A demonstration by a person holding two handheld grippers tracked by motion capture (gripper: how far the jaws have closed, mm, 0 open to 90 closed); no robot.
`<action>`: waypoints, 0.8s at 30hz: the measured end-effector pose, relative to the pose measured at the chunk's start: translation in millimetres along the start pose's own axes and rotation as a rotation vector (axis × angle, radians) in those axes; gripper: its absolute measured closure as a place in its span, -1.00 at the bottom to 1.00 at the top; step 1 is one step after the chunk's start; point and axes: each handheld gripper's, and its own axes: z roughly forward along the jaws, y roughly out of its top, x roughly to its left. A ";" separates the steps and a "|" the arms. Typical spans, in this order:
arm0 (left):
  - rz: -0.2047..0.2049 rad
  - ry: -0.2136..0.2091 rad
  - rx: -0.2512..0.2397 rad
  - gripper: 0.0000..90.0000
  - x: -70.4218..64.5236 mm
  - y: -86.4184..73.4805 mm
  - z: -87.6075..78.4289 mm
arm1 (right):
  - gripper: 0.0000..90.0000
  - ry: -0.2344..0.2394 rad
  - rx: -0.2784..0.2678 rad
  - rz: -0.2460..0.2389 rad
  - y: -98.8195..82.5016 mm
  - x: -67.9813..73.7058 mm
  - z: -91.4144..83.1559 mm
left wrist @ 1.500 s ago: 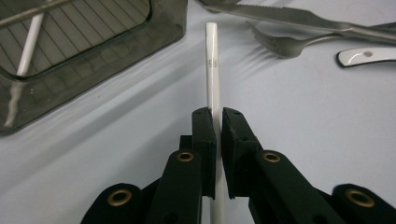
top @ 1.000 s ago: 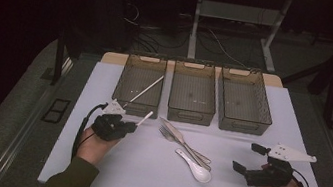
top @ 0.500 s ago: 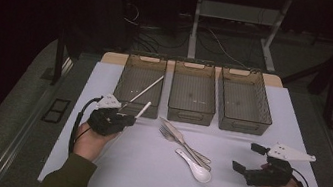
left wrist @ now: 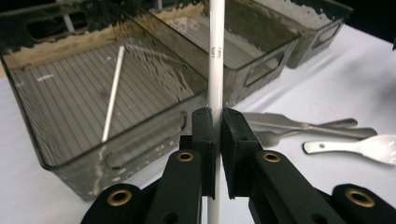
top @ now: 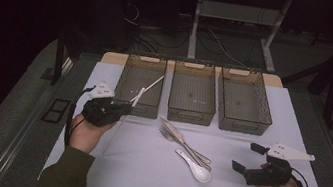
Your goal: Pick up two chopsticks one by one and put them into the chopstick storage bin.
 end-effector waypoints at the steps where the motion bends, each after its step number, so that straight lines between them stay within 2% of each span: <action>1: -0.002 -0.001 -0.005 0.86 0.5 1.1 -0.6 | -0.94 0.000 -0.001 0.002 0.1 -0.1 -0.2; 14: 0.020 0.006 -0.037 0.86 1.5 21.3 -7.3 | -0.94 0.001 -0.001 0.000 0.1 -0.4 0.1; 20: 0.020 0.014 -0.061 0.86 10.0 39.5 -8.0 | -0.94 0.001 0.000 0.004 0.2 0.1 0.8; 24: 0.025 0.024 -0.057 0.86 18.9 54.9 -4.4 | -0.94 0.001 0.004 0.004 0.1 0.0 0.6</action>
